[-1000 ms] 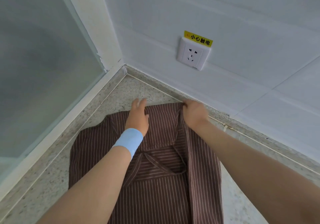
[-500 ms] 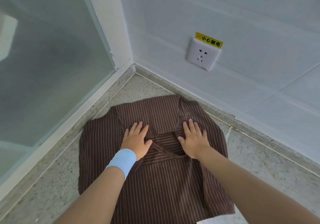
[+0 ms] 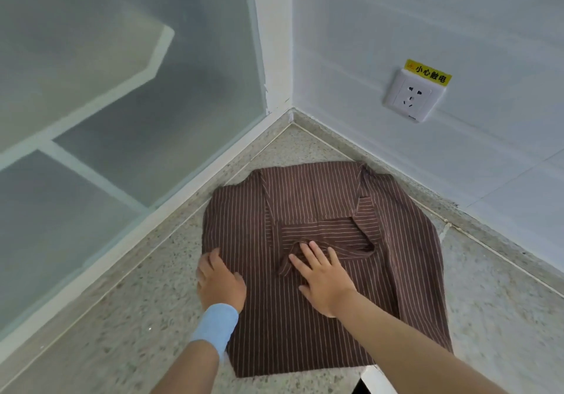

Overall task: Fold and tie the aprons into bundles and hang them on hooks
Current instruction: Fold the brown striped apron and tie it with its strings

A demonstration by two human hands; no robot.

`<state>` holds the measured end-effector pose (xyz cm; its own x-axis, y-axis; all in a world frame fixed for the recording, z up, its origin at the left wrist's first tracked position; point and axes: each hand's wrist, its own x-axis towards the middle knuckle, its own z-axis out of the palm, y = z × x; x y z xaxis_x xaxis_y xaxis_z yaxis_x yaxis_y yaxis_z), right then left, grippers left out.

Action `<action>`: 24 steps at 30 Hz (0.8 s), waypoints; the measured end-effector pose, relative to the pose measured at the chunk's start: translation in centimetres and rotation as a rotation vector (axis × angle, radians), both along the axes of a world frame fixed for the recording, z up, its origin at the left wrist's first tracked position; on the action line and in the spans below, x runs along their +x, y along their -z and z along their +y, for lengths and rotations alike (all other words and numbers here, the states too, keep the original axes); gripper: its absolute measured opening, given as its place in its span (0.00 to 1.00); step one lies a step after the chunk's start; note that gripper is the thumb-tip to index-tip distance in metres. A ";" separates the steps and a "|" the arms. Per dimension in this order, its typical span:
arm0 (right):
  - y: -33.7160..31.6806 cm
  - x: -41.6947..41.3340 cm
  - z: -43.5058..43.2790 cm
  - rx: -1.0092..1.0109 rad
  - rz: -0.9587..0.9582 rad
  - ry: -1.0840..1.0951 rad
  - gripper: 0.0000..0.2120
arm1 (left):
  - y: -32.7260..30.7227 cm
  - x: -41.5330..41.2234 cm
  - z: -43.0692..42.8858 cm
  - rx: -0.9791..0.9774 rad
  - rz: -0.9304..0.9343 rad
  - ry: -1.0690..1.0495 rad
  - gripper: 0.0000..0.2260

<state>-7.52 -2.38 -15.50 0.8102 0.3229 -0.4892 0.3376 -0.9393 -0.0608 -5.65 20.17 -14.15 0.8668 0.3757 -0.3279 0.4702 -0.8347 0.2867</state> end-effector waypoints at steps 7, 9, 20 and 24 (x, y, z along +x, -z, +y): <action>-2.4 -4.2 4.5 0.144 -0.101 0.015 0.39 | -0.7 -2.0 3.5 -0.280 0.183 -0.420 0.29; -2.3 -5.6 5.1 0.137 -0.013 -0.057 0.39 | -1.3 -1.7 4.3 -0.429 0.222 -0.482 0.20; -2.8 -7.3 7.1 -0.093 -0.025 -0.088 0.37 | -3.8 -4.0 8.4 -0.885 0.270 -0.008 0.29; -3.2 -8.5 7.9 -0.012 0.047 -0.125 0.32 | -3.2 -5.8 9.2 -0.702 0.481 0.103 0.30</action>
<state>-16.04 5.53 -12.34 0.7401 0.4136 -0.5303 0.4490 -0.8909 -0.0683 -11.48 29.32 -10.91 0.5924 -0.1250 -0.7959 0.6050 -0.5834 0.5420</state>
